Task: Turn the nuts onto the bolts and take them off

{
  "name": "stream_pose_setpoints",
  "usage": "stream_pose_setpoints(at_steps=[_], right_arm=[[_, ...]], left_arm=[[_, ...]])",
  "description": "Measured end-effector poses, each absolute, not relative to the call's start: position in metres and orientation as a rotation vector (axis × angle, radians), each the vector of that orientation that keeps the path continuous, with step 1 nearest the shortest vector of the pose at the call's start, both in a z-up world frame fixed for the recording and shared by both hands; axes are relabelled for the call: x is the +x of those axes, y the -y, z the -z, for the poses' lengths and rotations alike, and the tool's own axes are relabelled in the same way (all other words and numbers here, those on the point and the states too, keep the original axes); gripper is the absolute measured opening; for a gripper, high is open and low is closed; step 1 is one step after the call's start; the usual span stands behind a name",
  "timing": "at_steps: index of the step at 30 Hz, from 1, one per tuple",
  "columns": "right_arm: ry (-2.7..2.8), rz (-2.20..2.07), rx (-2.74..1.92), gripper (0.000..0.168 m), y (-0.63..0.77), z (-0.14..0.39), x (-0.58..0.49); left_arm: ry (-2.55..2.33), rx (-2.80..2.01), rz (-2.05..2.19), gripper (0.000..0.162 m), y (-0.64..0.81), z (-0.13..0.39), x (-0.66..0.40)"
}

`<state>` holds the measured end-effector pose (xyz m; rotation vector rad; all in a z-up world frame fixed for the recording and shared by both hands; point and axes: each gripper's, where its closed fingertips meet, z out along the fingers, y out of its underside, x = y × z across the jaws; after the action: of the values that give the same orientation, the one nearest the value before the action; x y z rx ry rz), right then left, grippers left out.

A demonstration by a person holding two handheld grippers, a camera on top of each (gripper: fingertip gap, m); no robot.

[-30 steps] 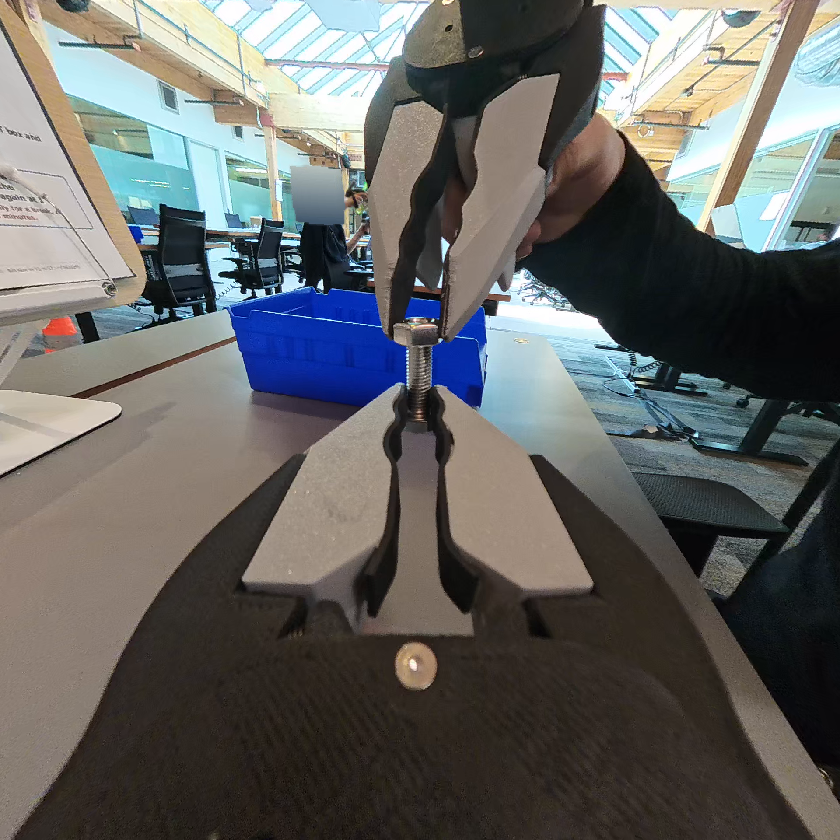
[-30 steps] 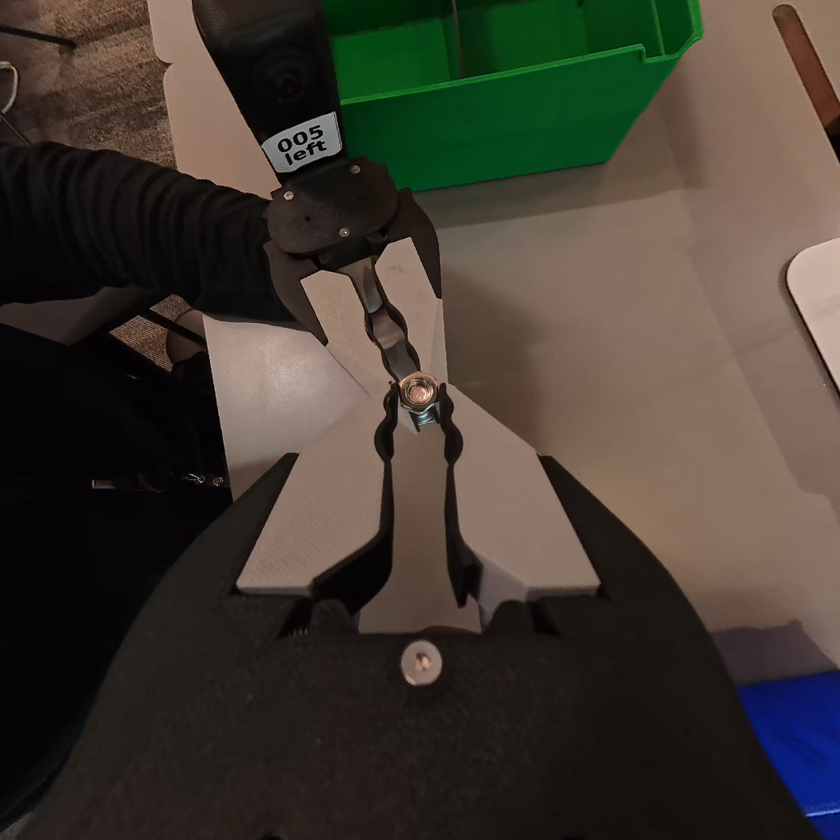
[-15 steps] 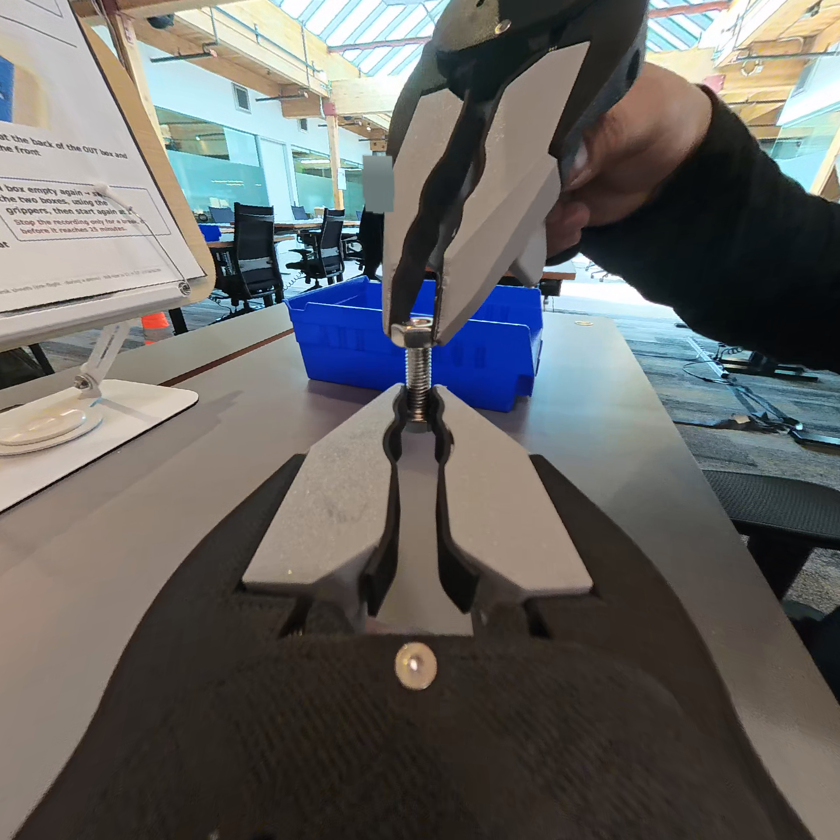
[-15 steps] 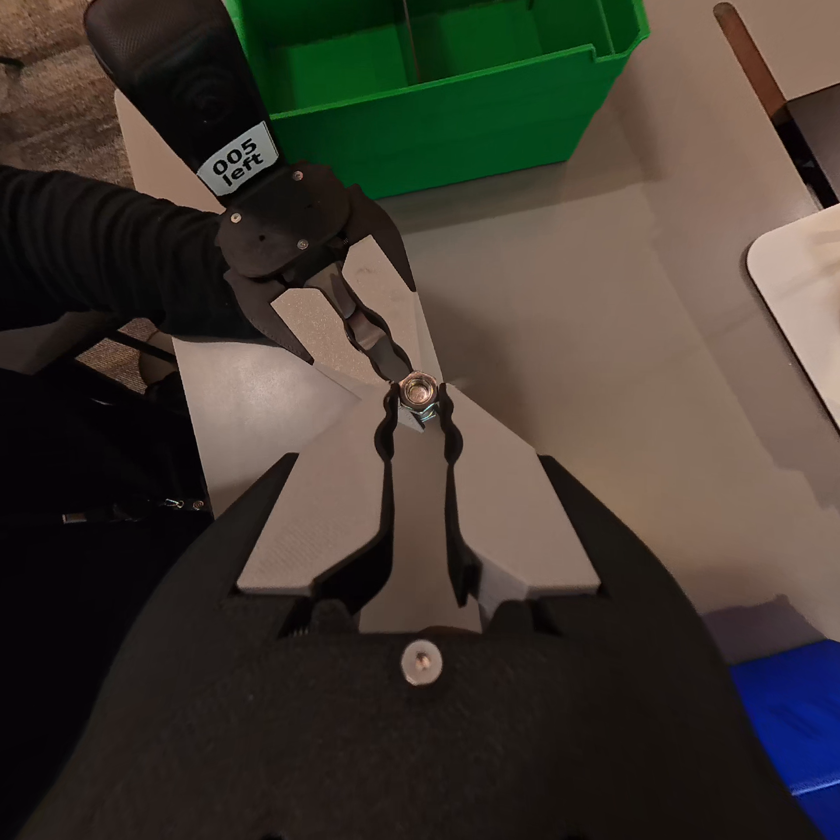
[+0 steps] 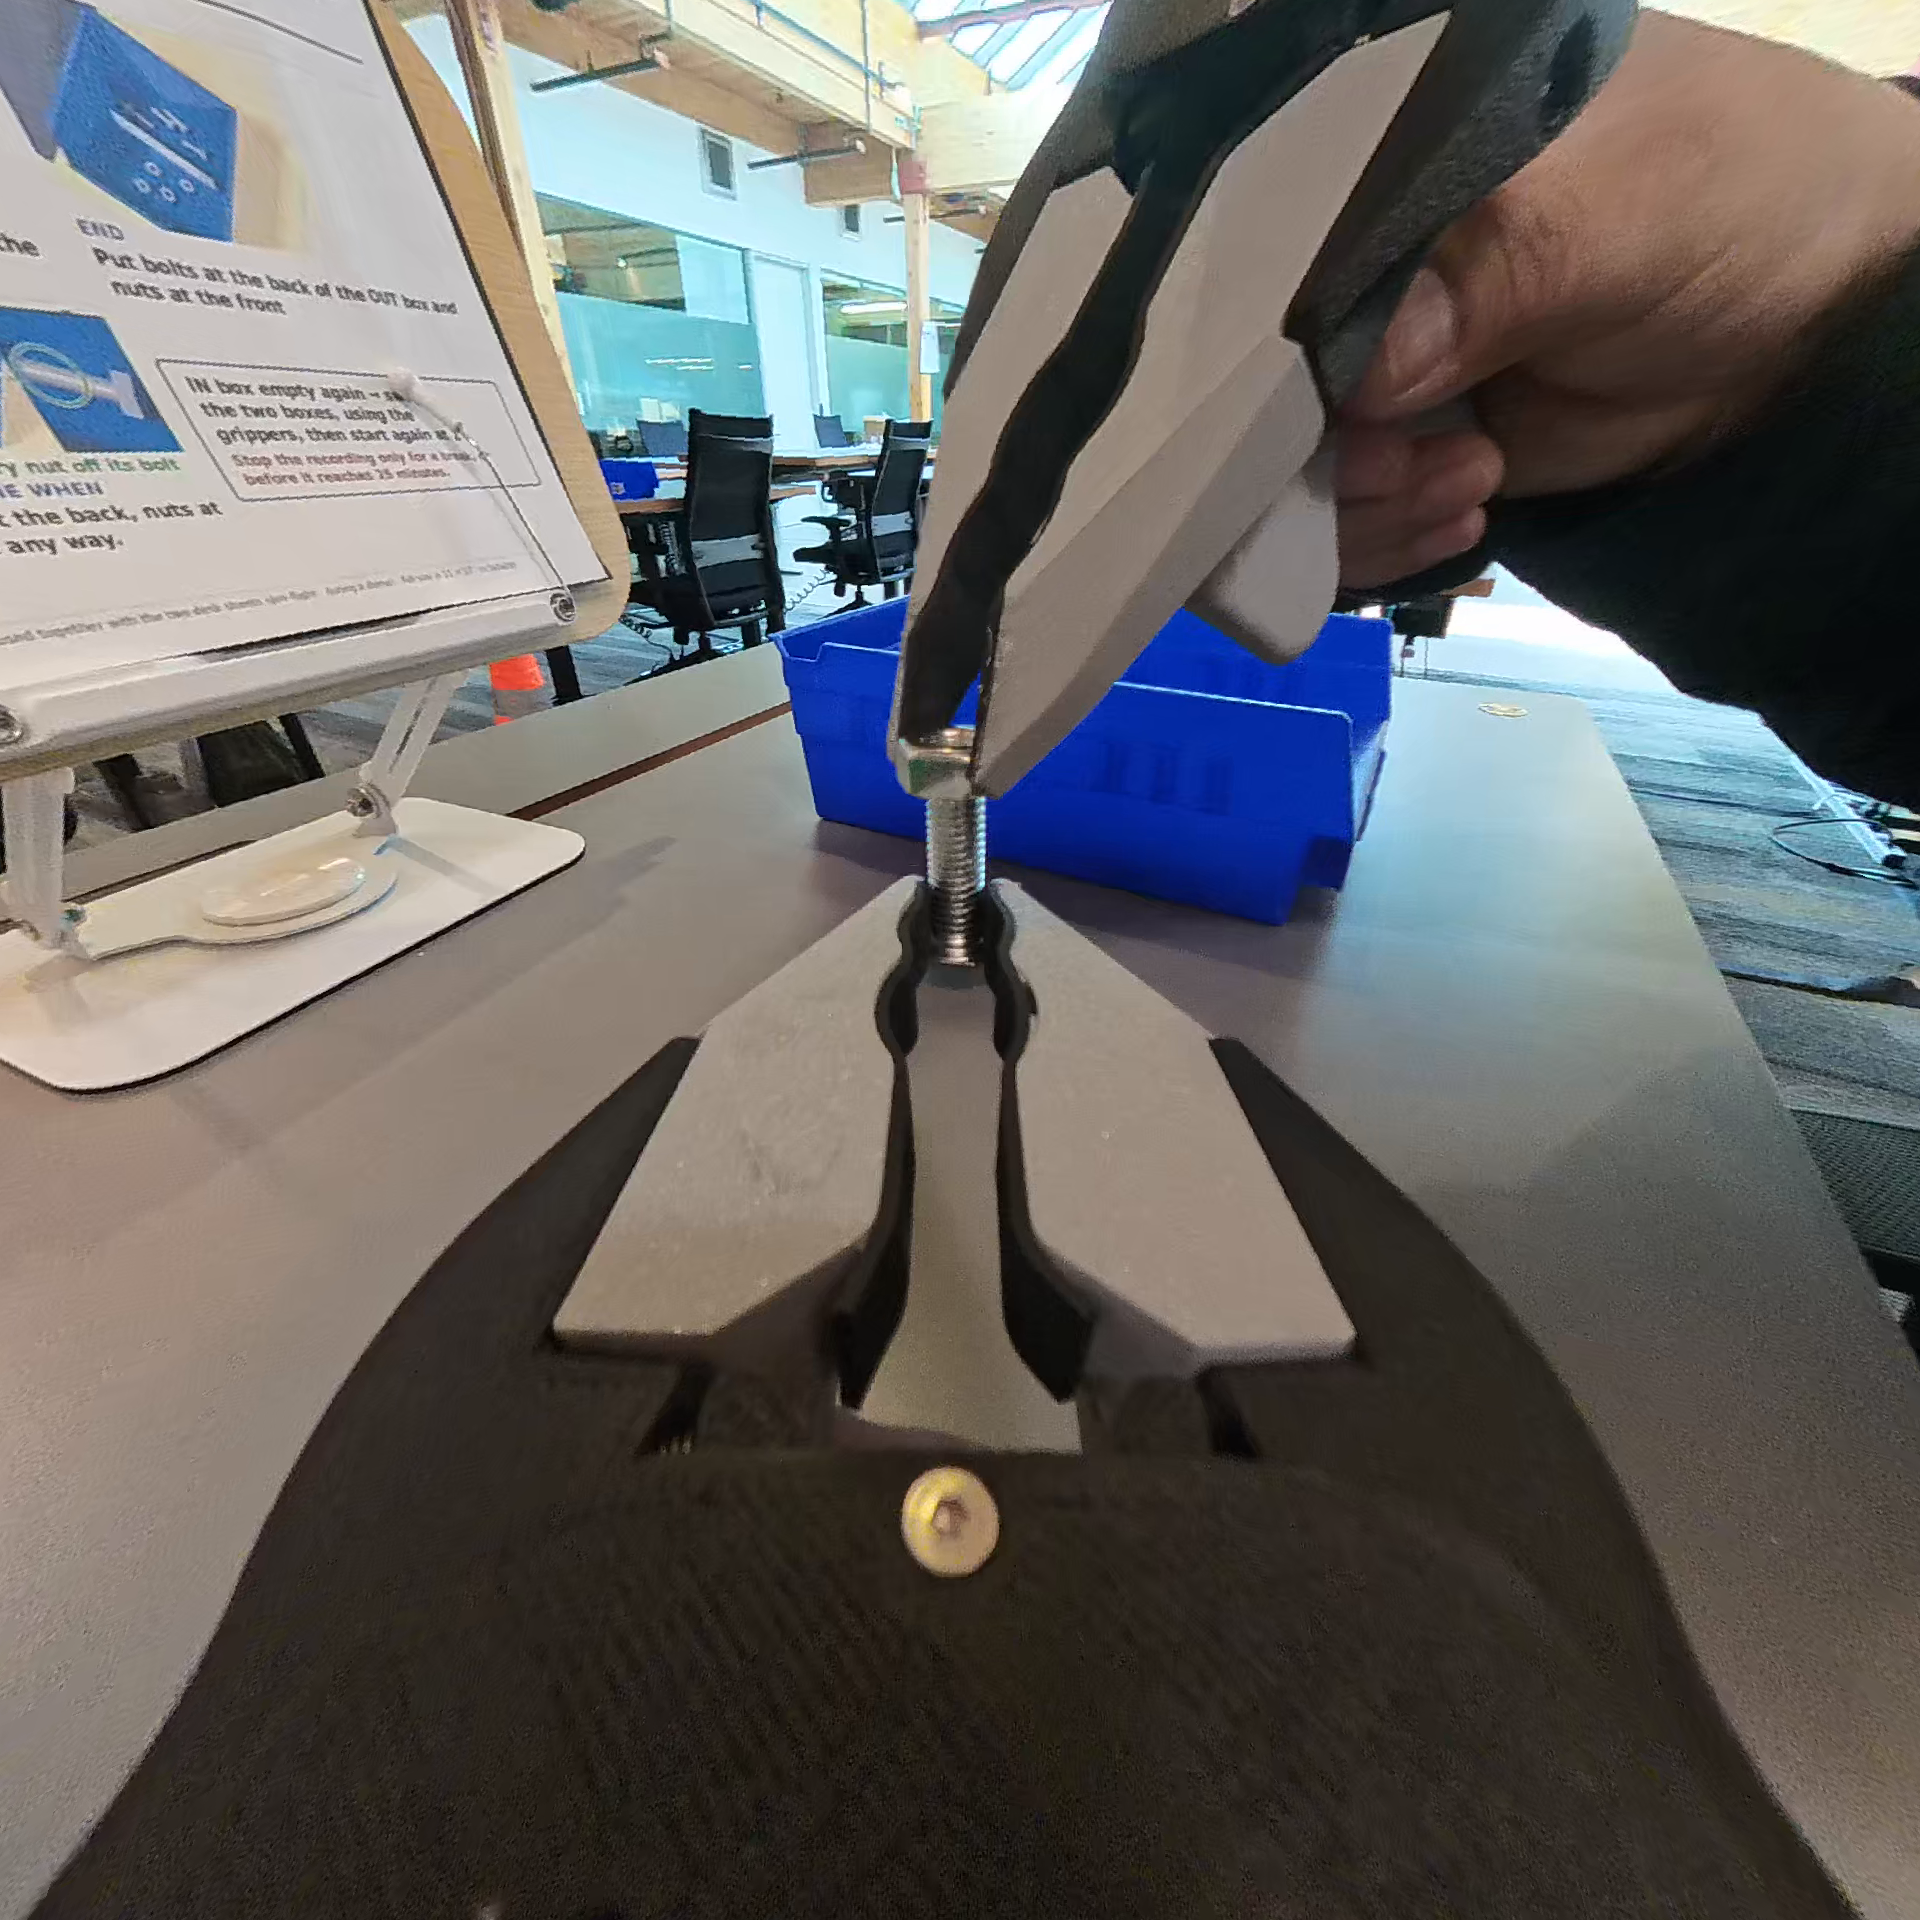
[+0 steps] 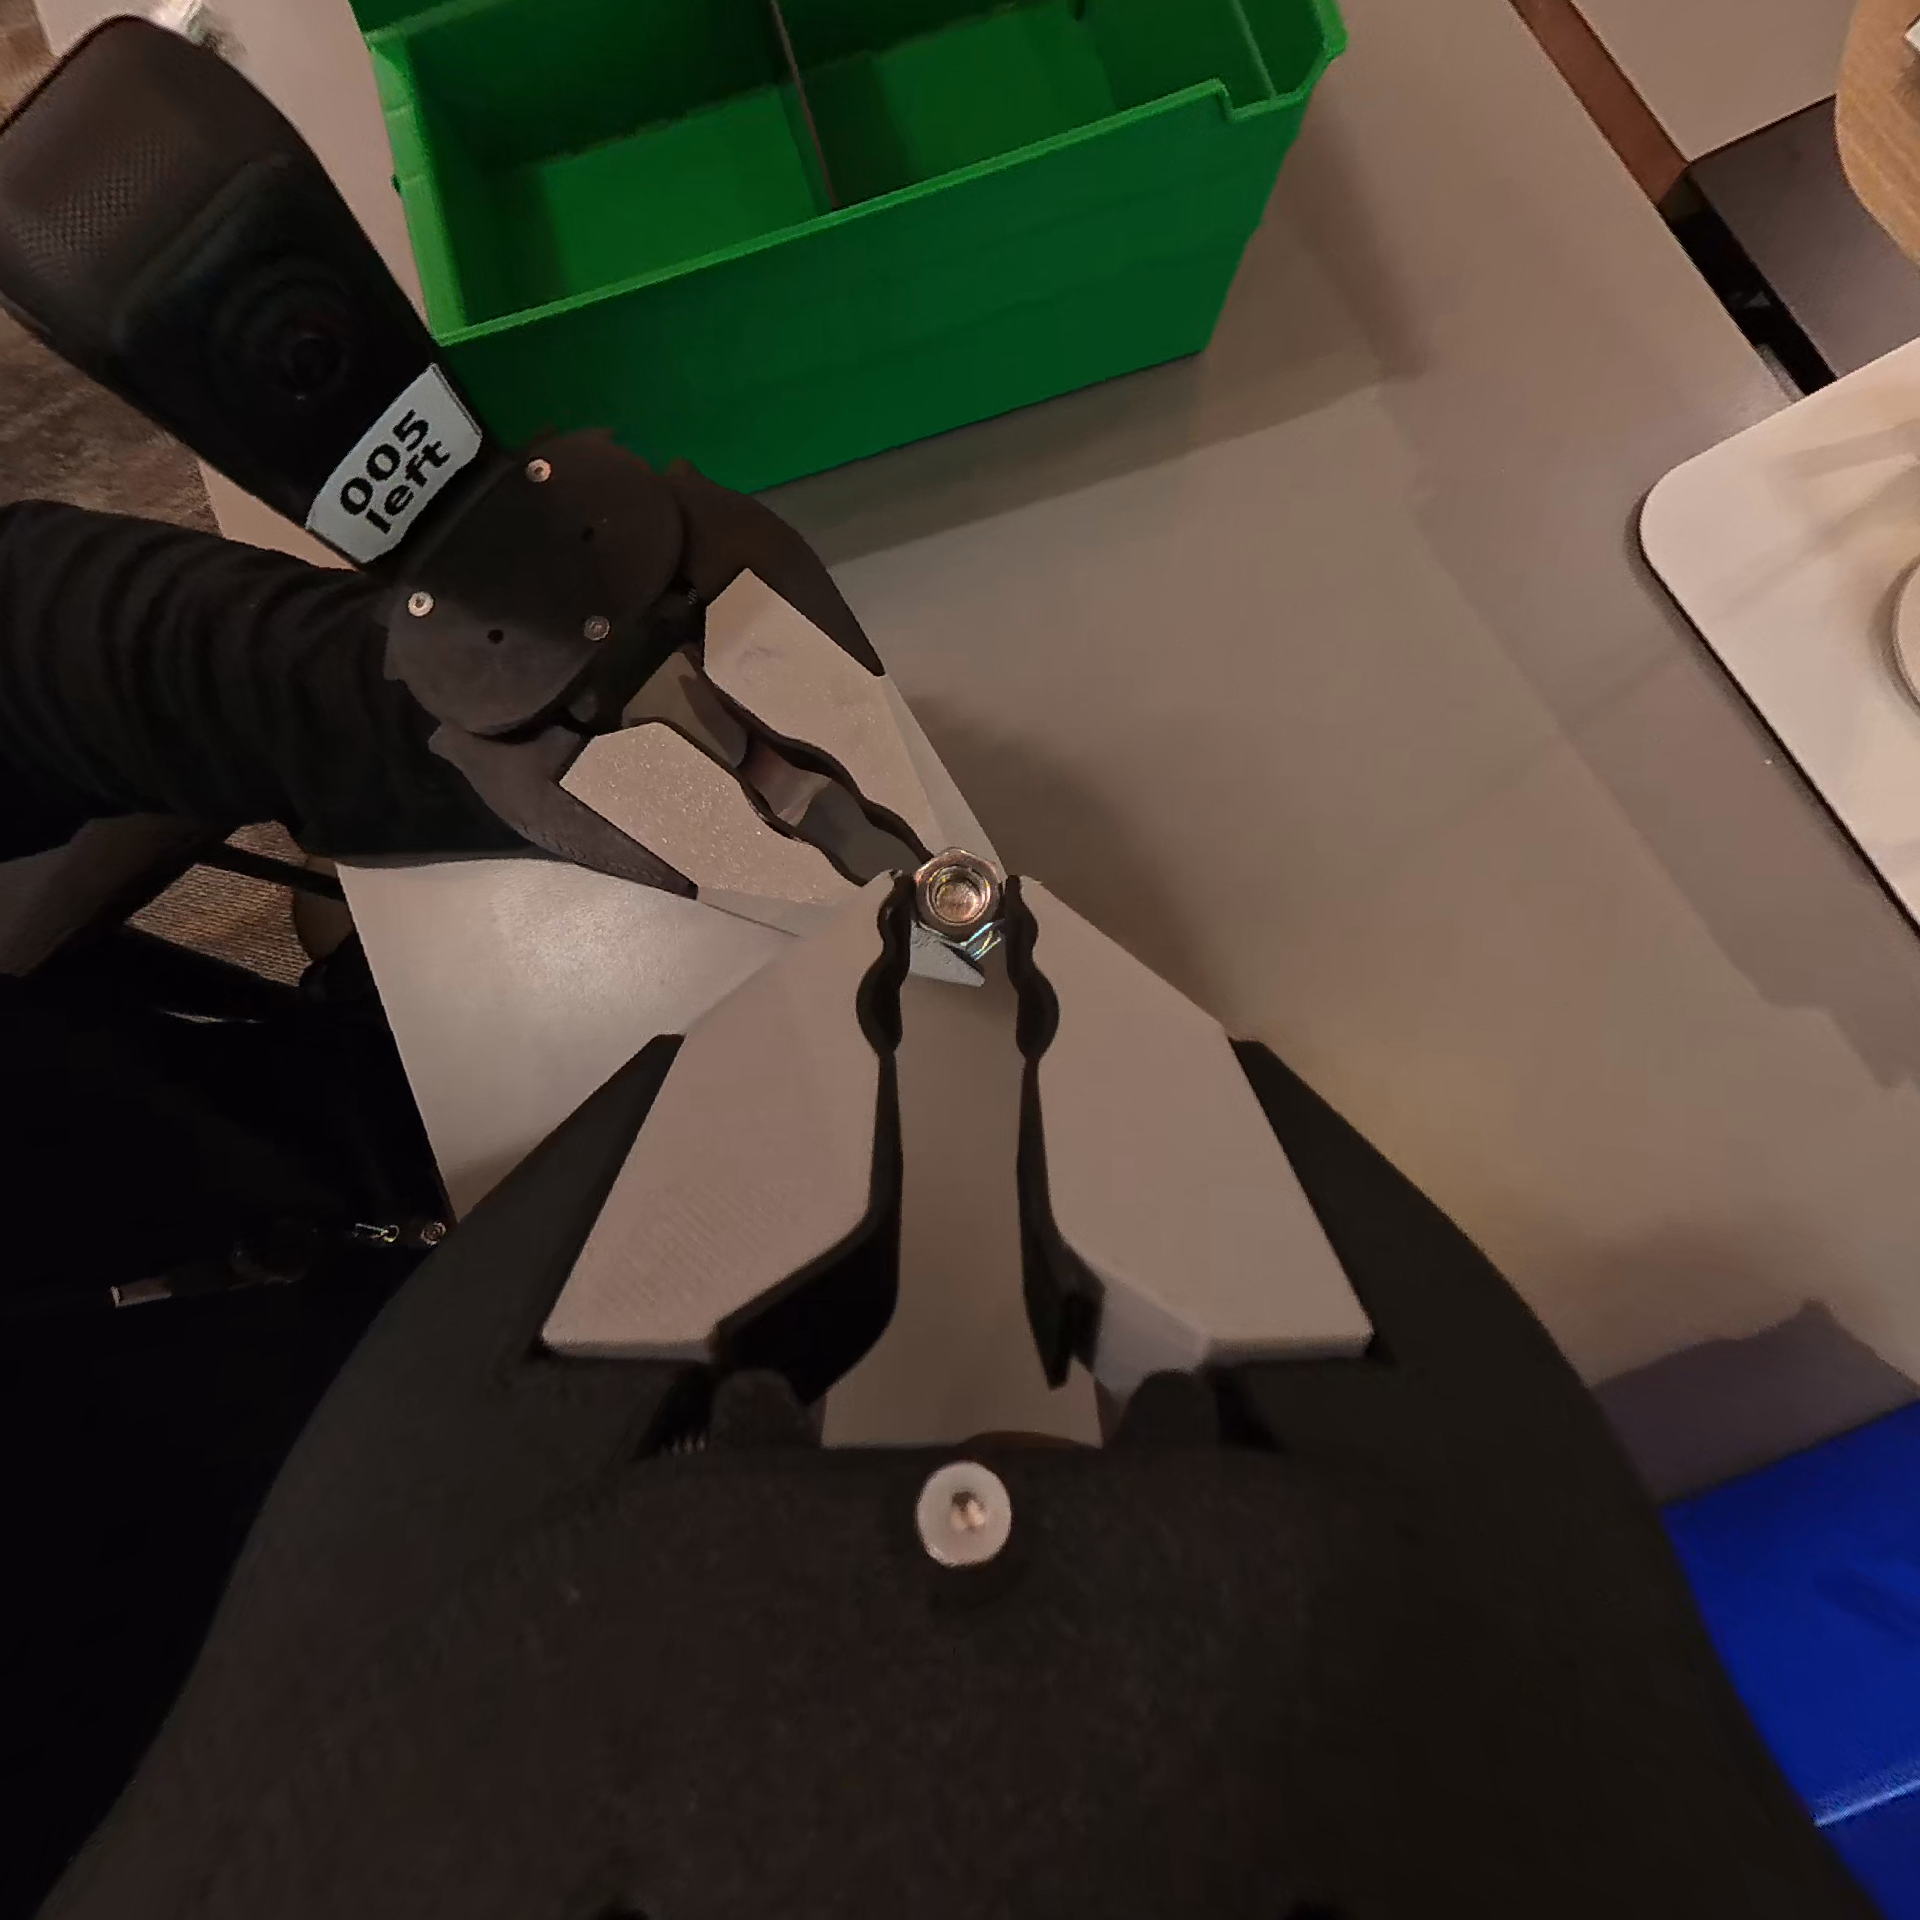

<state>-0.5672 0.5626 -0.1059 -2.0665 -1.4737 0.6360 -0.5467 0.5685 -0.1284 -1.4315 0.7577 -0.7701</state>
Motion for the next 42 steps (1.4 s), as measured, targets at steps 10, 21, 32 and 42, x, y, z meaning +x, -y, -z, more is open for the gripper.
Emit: stream_pose_setpoints(at_steps=[10, 21, 32, 42], right_arm=[[1.418, -0.574, -2.093, 0.015, -0.576, 0.112, -0.573], [1.308, -0.573, -2.126, 0.015, -0.592, 0.120, -0.583], [1.265, -0.568, -2.126, 0.015, -0.597, 0.123, -0.587], [1.256, -0.673, -2.060, 0.027, -0.591, 0.109, -0.585]], left_arm=[[-0.672, -1.490, 0.602, 0.006, -0.584, 0.135, -0.555], [-0.560, -1.565, 0.384, 0.006, -0.601, 0.143, -0.569], [-0.520, -1.597, 0.362, 0.006, -0.606, 0.147, -0.574], [-0.542, -1.579, 0.410, 0.006, -0.603, 0.144, -0.571]])
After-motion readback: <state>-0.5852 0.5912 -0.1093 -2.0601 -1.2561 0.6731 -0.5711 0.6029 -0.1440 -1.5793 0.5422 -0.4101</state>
